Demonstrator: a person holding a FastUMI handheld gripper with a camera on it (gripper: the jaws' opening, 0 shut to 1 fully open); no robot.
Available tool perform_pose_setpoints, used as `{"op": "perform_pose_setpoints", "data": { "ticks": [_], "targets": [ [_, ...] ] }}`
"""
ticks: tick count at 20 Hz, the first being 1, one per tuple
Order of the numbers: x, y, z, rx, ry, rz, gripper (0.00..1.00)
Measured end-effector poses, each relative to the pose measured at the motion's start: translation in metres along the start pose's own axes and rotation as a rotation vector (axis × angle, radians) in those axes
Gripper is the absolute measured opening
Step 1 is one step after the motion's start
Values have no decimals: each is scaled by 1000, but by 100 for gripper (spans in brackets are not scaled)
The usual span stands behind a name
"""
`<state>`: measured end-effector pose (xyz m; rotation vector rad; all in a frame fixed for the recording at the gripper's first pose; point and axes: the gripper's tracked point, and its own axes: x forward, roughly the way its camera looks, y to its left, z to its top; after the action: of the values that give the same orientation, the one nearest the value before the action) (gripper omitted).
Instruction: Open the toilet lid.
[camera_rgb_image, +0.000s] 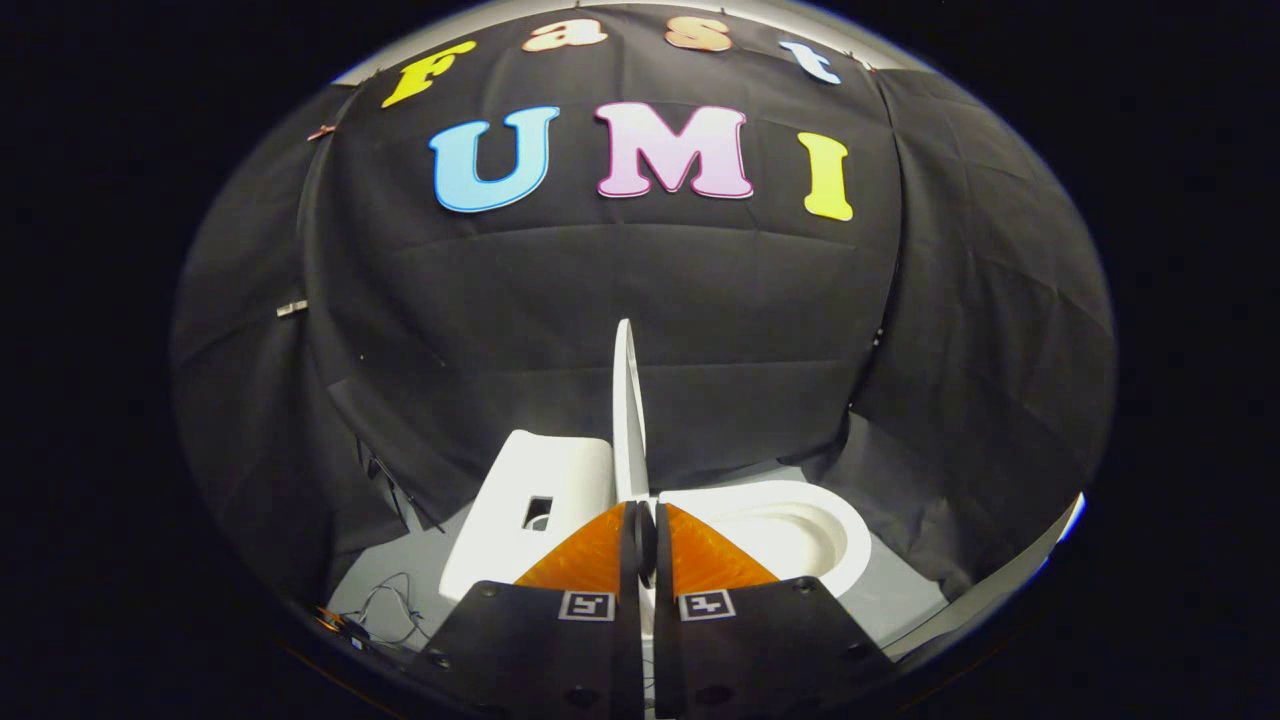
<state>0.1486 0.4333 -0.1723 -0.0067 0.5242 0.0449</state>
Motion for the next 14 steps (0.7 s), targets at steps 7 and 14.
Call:
{"op": "perform_pose_setpoints", "data": {
  "ticks": [7, 14],
  "targets": [
    [-3, 55, -10, -94, -49, 8, 9],
    [-2, 79, -16, -170, -57, 4, 9]
  ]
}}
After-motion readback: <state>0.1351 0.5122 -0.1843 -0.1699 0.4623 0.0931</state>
